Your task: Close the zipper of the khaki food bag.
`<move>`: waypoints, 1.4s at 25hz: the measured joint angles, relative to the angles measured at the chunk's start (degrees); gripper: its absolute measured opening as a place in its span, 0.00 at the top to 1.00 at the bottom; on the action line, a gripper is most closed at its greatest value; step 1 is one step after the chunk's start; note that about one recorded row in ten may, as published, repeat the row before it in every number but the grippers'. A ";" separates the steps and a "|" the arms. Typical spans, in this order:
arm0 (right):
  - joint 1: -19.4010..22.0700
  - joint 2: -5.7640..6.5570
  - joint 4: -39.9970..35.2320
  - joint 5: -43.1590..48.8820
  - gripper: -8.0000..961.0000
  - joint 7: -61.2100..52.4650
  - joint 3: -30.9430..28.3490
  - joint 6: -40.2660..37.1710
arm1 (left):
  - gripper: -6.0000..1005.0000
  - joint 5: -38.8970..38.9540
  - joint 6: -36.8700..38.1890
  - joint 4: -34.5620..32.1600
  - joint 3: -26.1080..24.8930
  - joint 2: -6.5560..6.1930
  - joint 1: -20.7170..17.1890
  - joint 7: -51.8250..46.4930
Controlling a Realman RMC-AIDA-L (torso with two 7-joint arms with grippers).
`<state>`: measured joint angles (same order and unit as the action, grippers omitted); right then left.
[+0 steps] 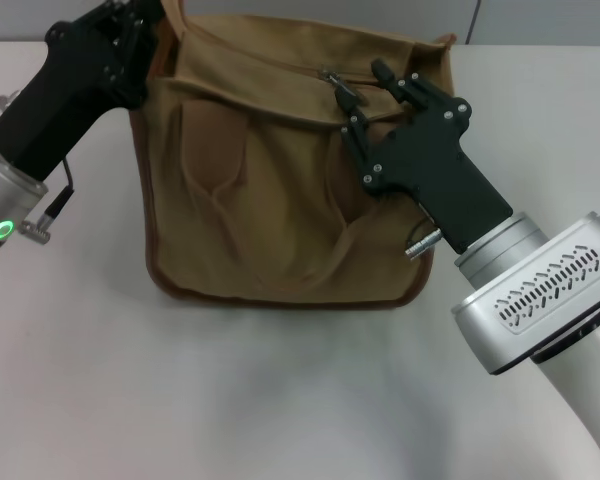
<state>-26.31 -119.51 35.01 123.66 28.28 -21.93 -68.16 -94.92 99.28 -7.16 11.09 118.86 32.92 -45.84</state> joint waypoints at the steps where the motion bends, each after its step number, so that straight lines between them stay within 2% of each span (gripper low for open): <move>1: -0.12 0.00 -0.01 0.00 0.62 0.00 0.00 0.19 | 0.97 -0.04 0.41 -0.06 0.05 0.00 0.53 -0.31; 9: -1.24 -0.08 -0.37 -0.10 0.60 0.01 -0.85 3.53 | 0.97 -0.23 1.07 0.24 0.16 0.14 2.40 -0.86; 14: -2.24 -0.21 -0.48 -0.07 0.60 -0.13 -3.37 5.80 | 0.97 -0.28 1.07 0.39 0.99 0.24 2.97 -0.86; 35: -2.43 -0.37 -1.64 -0.46 0.62 -0.26 -4.27 6.46 | 0.97 -0.26 -0.16 1.04 1.04 0.23 3.00 -0.27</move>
<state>-28.74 -119.88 33.37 123.20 28.02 -26.20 -61.70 -95.18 99.13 -6.12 12.13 119.09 35.92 -46.11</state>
